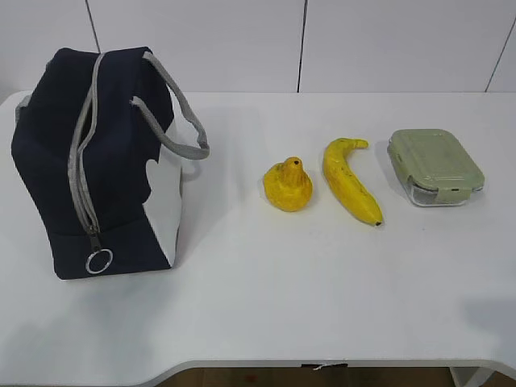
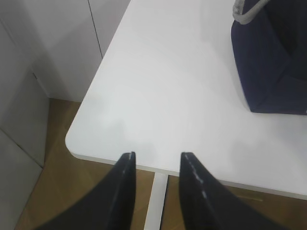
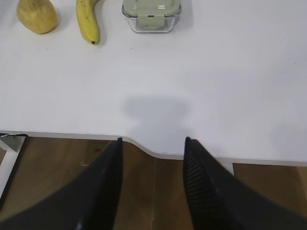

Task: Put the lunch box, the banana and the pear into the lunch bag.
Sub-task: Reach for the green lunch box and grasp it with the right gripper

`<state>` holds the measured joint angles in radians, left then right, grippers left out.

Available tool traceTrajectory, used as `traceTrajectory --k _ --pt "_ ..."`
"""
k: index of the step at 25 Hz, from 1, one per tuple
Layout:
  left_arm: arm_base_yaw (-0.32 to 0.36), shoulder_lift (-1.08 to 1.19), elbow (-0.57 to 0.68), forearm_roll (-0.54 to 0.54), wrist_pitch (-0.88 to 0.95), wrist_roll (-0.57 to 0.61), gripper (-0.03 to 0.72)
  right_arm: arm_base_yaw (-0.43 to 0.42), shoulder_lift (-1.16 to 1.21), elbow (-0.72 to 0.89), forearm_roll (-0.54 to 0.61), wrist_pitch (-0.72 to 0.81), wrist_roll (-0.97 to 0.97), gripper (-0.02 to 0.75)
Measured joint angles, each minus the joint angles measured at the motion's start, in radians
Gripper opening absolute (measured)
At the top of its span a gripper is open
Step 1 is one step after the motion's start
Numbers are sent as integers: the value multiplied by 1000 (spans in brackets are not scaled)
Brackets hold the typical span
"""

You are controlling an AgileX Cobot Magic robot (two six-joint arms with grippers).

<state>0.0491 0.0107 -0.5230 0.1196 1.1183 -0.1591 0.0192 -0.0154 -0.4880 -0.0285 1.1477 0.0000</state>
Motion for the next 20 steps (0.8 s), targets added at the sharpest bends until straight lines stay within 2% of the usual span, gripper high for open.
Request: traceTrajectory --k 16,20 --pt "0 0 0 0 0 0 237 0 0 0 4 0 9 344" --pt "0 0 0 0 0 0 237 0 0 -9 8 -23 70 344"
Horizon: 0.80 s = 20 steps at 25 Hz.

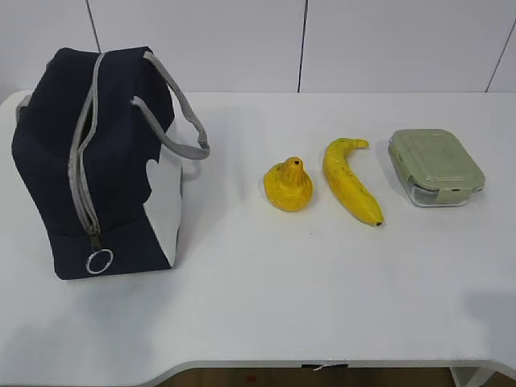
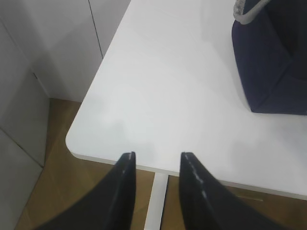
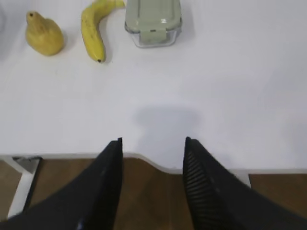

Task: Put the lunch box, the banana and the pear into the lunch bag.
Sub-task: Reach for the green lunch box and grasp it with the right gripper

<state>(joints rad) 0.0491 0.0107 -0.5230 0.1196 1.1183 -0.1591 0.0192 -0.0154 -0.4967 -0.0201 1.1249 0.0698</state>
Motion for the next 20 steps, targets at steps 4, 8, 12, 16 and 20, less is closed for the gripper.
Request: traceTrajectory --k 4,8,12,16,20 --pt "0 0 0 0 0 0 237 0 0 -4 6 -152 45 344" --pt "0 0 0 0 0 0 237 0 74 -4 20 -347 53 344" --pt "0 0 0 0 0 0 237 0 224 -10 20 -501 55 344" --pt "0 0 0 0 0 0 237 0 383 -66 20 -567 63 344" --pt "0 0 0 0 0 0 237 0 561 -174 20 -577 68 344"
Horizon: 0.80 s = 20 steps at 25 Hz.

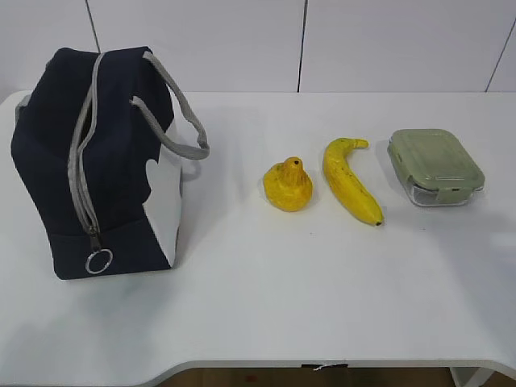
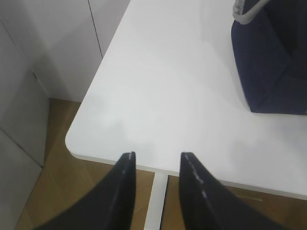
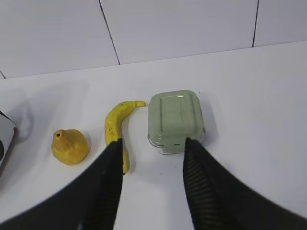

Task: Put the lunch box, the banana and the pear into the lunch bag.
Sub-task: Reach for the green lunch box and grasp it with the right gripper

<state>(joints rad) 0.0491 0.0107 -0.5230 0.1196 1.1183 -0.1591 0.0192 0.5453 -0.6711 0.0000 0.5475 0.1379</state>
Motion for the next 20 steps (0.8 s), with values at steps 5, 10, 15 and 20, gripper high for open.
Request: traceTrajectory --k 5,10,15,20 --pt "0 0 0 0 0 0 237 0 230 -160 16 -4 2 344" --pt "0 0 0 0 0 0 237 0 458 -301 22 -4 4 344" --pt "0 0 0 0 0 0 237 0 645 -418 25 13 4 344" --pt "0 0 0 0 0 0 237 0 796 -551 25 112 4 344"
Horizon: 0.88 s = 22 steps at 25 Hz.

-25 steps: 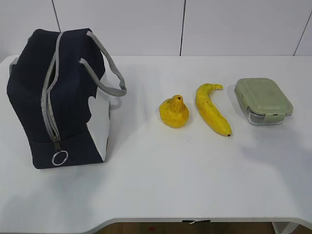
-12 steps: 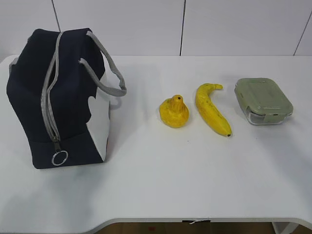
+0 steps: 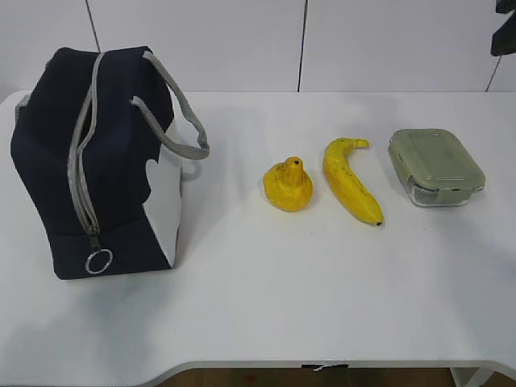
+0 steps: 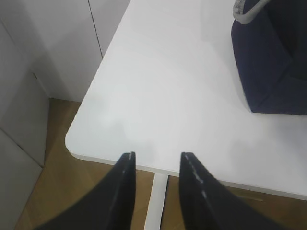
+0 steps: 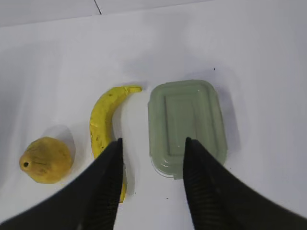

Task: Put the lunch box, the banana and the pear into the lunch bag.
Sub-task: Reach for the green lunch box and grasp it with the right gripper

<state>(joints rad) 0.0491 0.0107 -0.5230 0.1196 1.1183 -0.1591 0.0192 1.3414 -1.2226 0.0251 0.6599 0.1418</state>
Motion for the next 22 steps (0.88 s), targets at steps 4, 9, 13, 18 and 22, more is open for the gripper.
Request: traceTrajectory --k 4,9,13,18,22 --pt "0 0 0 0 0 0 236 0 115 -137 23 120 -38 344" --pt "0 0 0 0 0 0 237 -43 249 -312 181 271 -179 344" --pt "0 0 0 0 0 0 237 -120 360 -418 383 387 -343 344" --pt "0 0 0 0 0 0 237 -240 482 -497 621 534 -542 344" --pt "0 0 0 0 0 0 237 -340 587 -534 797 559 -680 344"
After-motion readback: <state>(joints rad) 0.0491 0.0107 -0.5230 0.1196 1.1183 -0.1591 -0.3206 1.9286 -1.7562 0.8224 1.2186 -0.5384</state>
